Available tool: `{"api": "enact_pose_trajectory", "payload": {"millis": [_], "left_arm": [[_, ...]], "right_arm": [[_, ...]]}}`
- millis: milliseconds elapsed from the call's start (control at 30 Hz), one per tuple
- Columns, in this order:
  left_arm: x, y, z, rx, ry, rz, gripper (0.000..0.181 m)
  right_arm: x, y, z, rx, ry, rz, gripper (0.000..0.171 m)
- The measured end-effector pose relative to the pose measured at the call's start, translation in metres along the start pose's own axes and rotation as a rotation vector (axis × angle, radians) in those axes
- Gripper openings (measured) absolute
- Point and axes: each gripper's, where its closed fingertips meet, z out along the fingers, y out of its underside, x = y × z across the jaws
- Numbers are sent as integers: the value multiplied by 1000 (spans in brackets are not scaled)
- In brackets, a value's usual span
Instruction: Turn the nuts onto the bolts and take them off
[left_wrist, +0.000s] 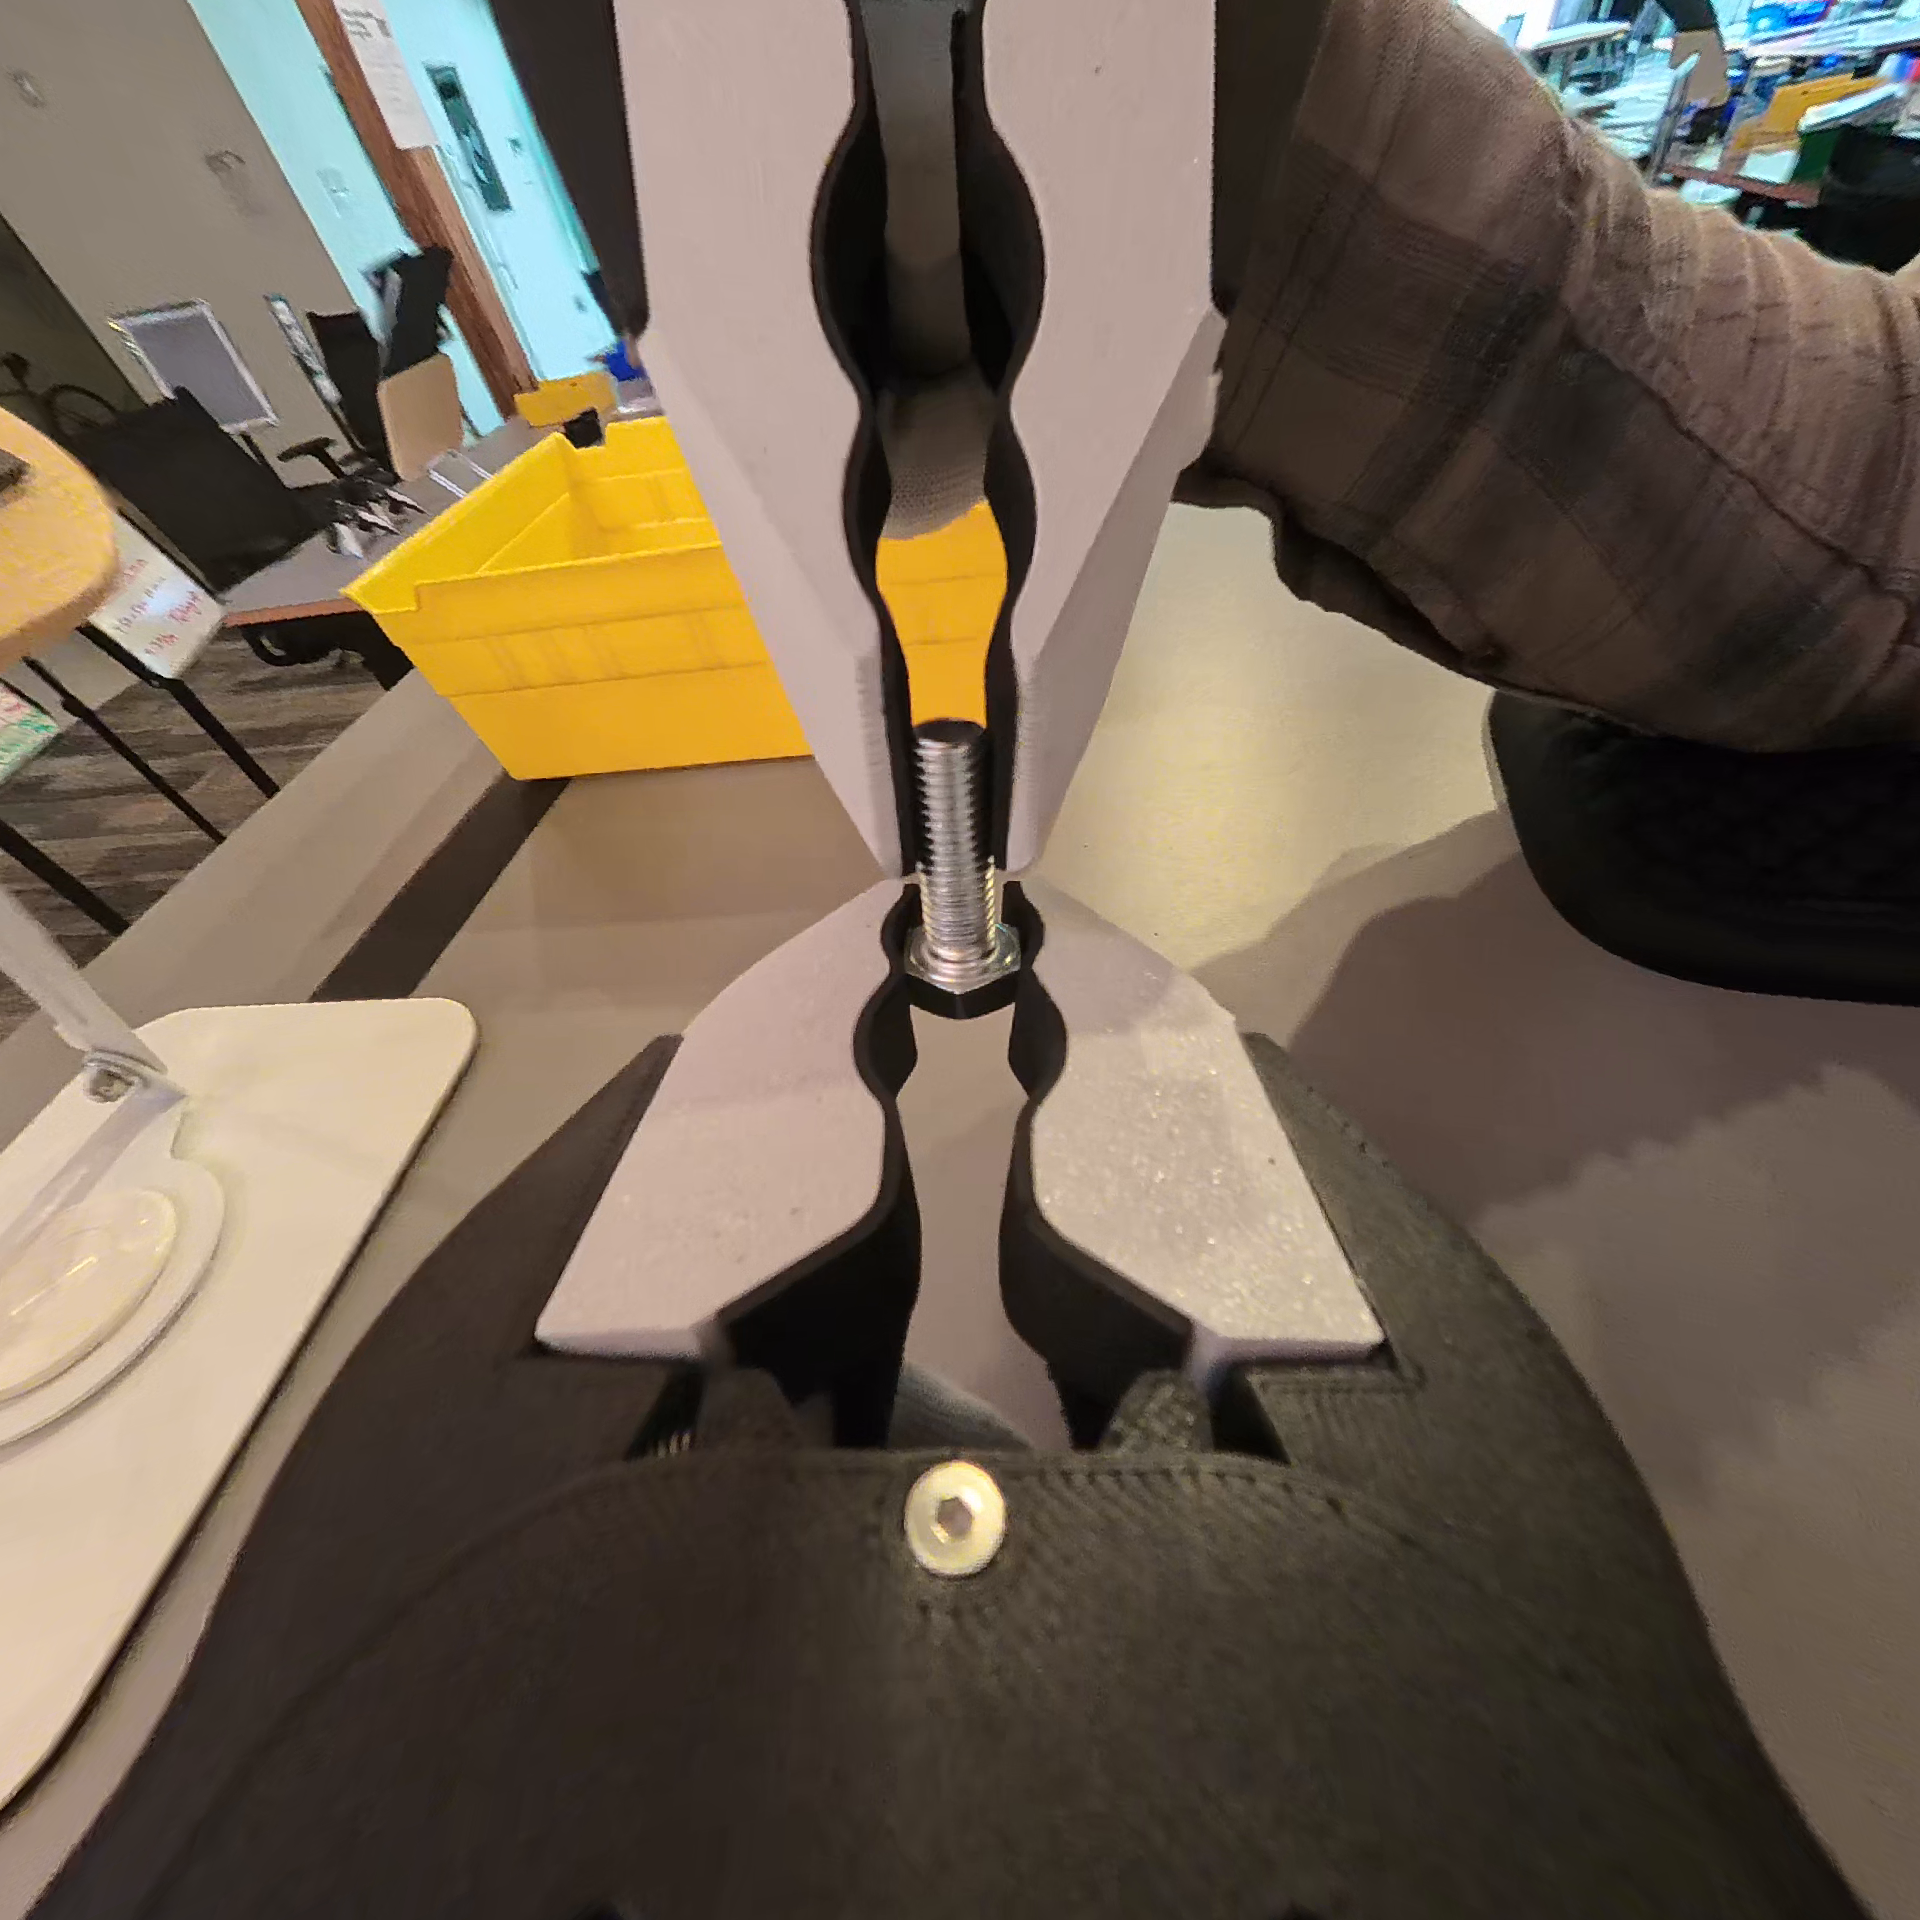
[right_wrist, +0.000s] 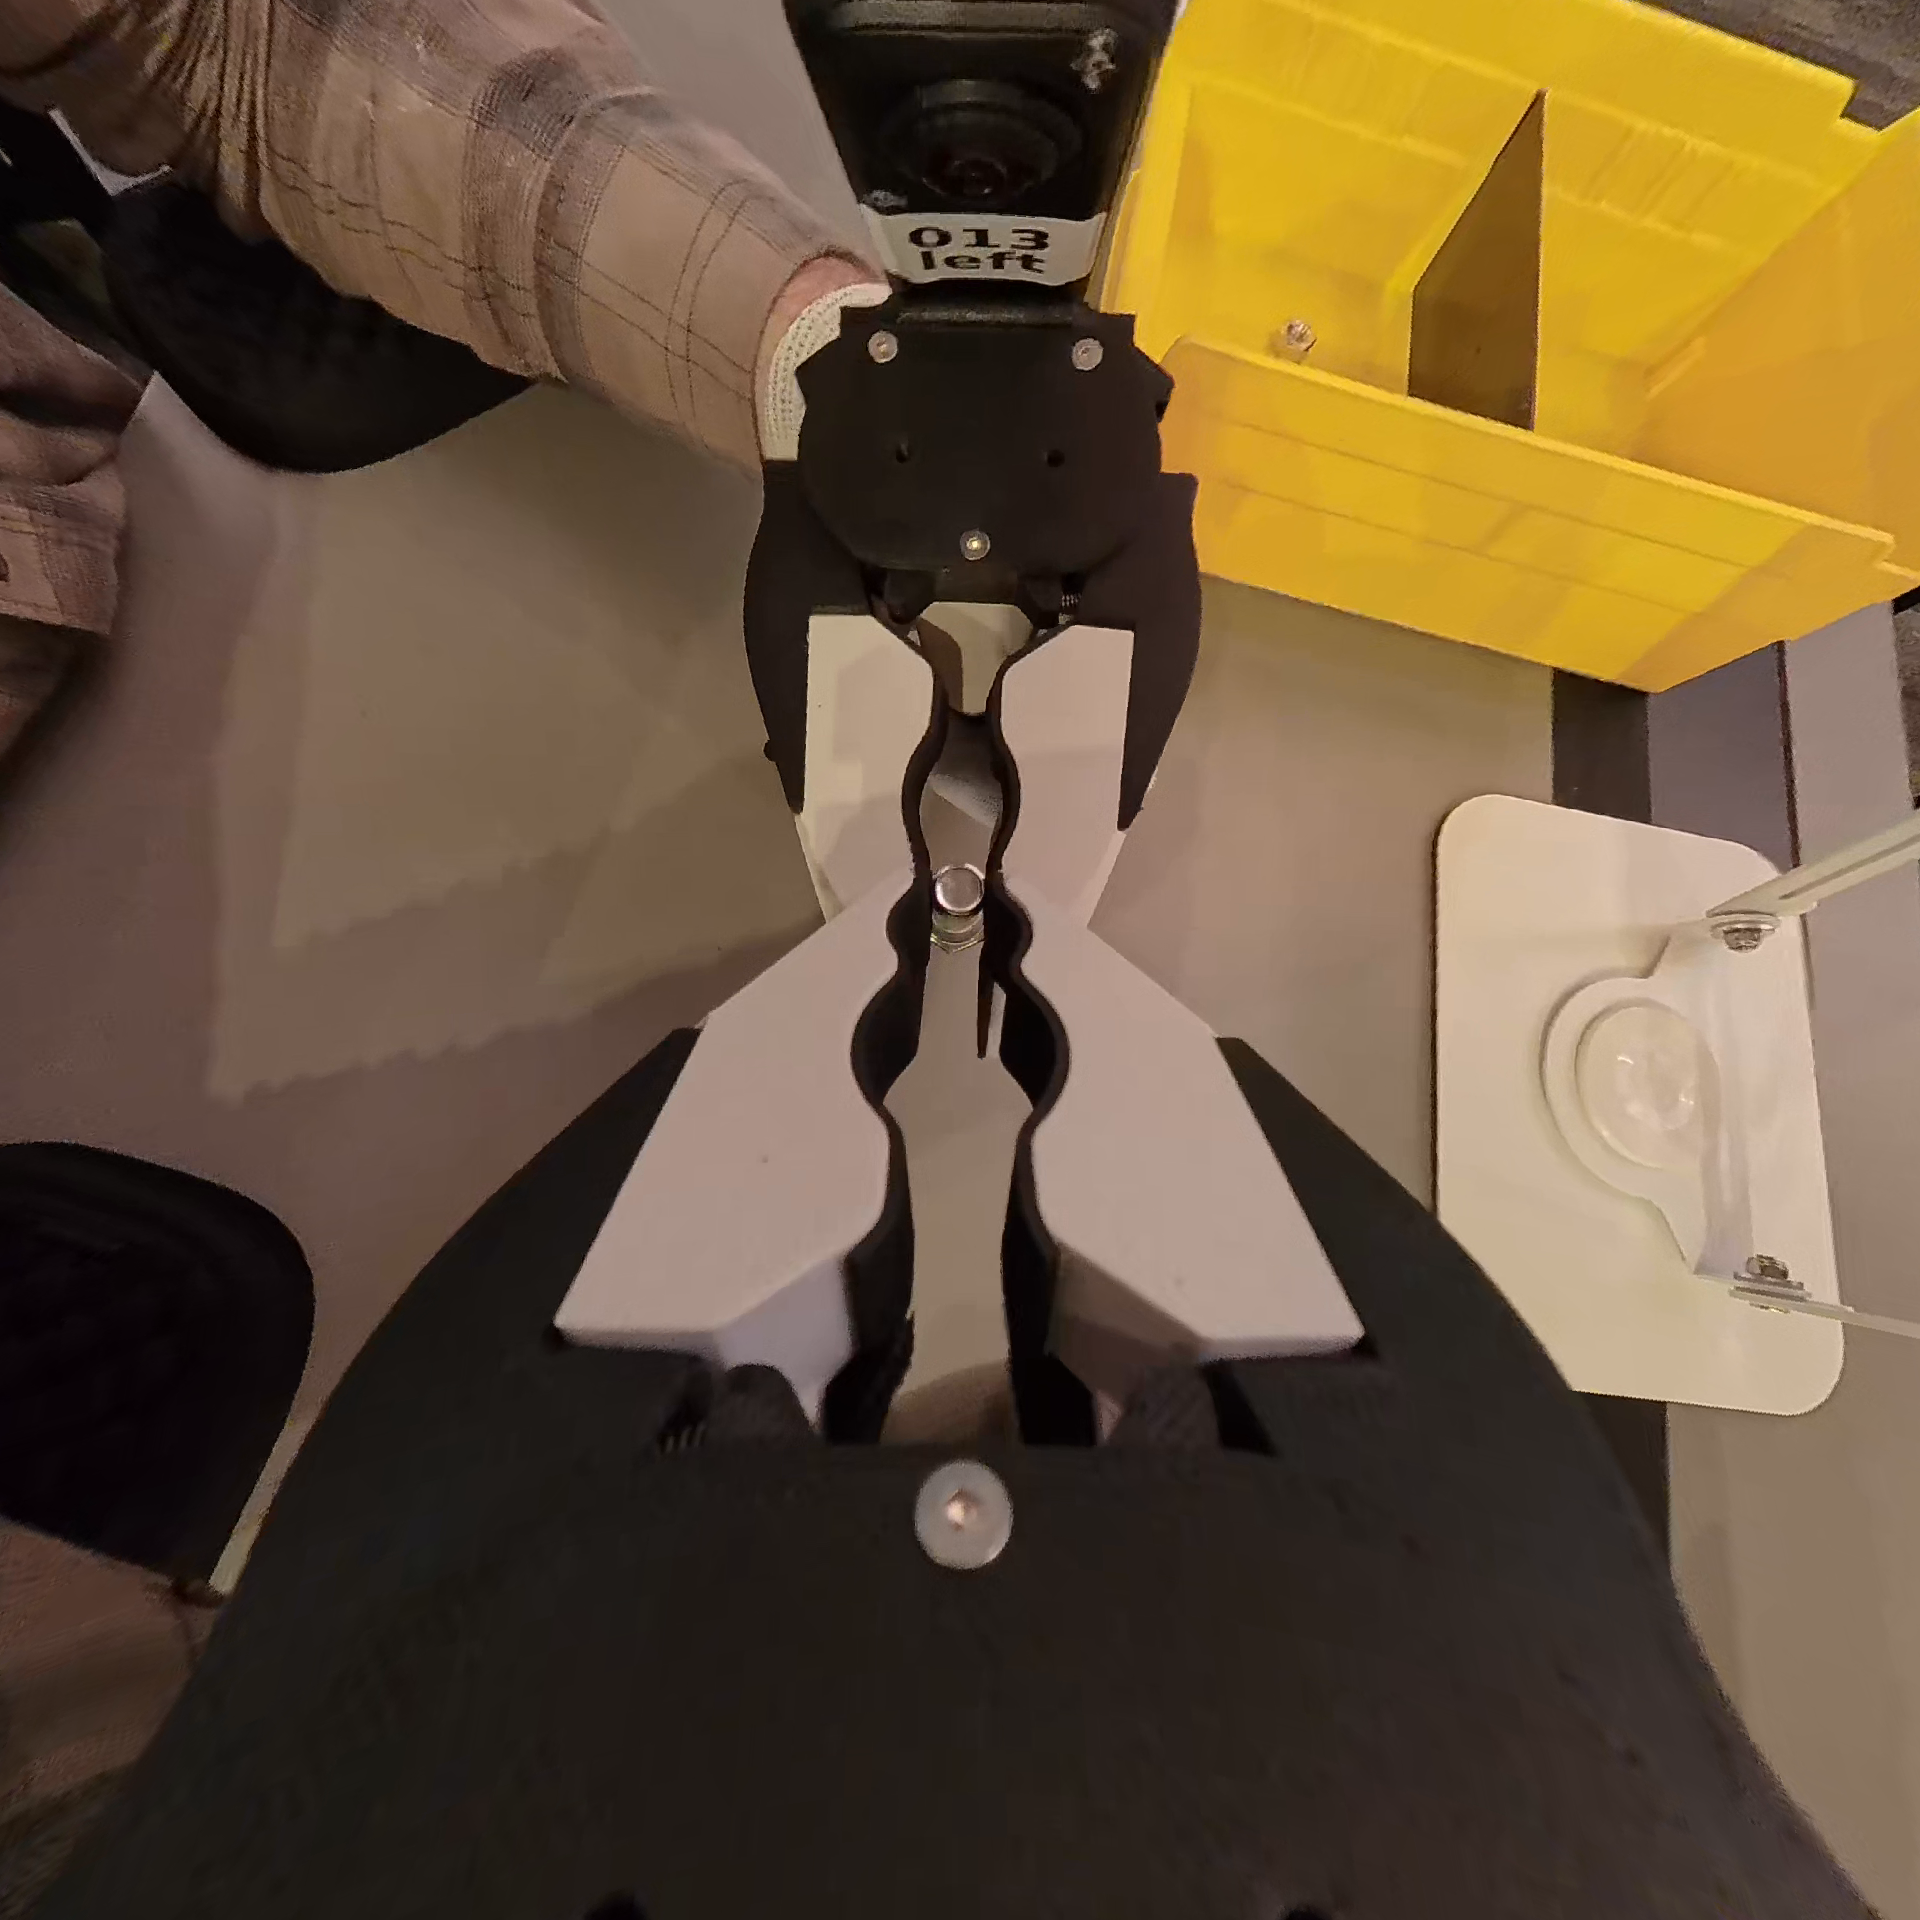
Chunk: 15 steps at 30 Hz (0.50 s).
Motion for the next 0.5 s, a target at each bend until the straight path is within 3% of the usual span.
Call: {"api": "enact_pose_trajectory", "payload": {"millis": [33, 133, 267, 333, 500], "left_arm": [[-4, -2, -1, 12, -21, 1, 14], [-17, -8, -6, 39, -84, -27, 14], [-48, -19, -20, 109, -213, -156, 14], [-59, -23, -28, 139, -249, -210, 14], [-74, -9, -31, 124, -300, -283, 14]], "right_arm": [[4, -3, -1, 13, 24, -1, 9], [14, -7, -9, 35, 94, 9, 40], [40, -1, -29, 91, 217, 64, 42], [39, 19, -29, 48, 189, 109, 41], [40, 109, -6, -275, 138, 233, 40]]}}
